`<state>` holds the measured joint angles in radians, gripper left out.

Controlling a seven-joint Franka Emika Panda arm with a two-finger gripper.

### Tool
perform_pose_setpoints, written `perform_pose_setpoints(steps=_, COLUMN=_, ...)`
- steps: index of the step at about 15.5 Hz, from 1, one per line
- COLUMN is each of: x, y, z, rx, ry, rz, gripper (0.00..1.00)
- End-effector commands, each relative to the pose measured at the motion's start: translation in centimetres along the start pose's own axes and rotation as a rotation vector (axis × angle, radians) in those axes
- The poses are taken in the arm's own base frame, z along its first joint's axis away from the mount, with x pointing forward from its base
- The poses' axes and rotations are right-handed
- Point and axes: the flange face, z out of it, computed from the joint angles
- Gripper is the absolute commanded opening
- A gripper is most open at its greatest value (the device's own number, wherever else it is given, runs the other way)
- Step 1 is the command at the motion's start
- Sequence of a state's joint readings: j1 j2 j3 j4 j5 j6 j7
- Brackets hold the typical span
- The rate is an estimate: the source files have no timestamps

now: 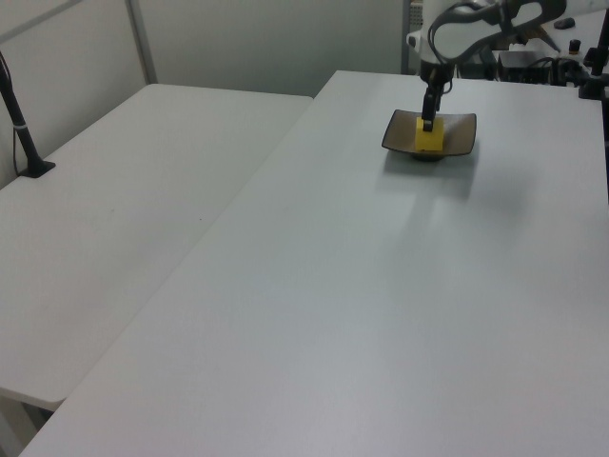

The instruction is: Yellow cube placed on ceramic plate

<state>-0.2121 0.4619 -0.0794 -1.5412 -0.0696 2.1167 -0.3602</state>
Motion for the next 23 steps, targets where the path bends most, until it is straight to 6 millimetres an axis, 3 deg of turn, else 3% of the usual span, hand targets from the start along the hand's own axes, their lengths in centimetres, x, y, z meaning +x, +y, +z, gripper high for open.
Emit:
perform_pose_setpoints(steps=1, x=-2.4, y=-2.3, z=-9.9, rx=0.034, ry=-0.018, rz=0.05, gripper=1.0)
perform_pose_setpoints(steps=6, x=-6.1, y=-7.1, z=-20.6, rx=0.089, ry=-0.013, rz=0.006, gripper=1.0)
perform_pose_setpoints(steps=10, x=-8.8, y=-9.5, z=-25.7, rx=0.206, ry=0.003, rz=0.018, gripper=1.0)
perform_pose_setpoints(steps=15, x=-8.4, y=-15.0, z=-27.1, rx=0.217, ry=-0.024, rz=0.218, gripper=1.0)
perform_pose_setpoints(steps=17, x=-7.9, y=-17.2, z=-26.6, rx=0.219, ry=-0.016, rz=0.205, gripper=1.0)
perform_pose_setpoints(steps=19, x=-7.7, y=-19.1, z=-24.7, rx=0.221, ry=0.012, rz=0.181, gripper=1.0)
perform_pose_setpoints(steps=23, x=-6.8, y=-20.4, z=-23.7, rx=0.22, ry=0.078, rz=0.123, gripper=1.0)
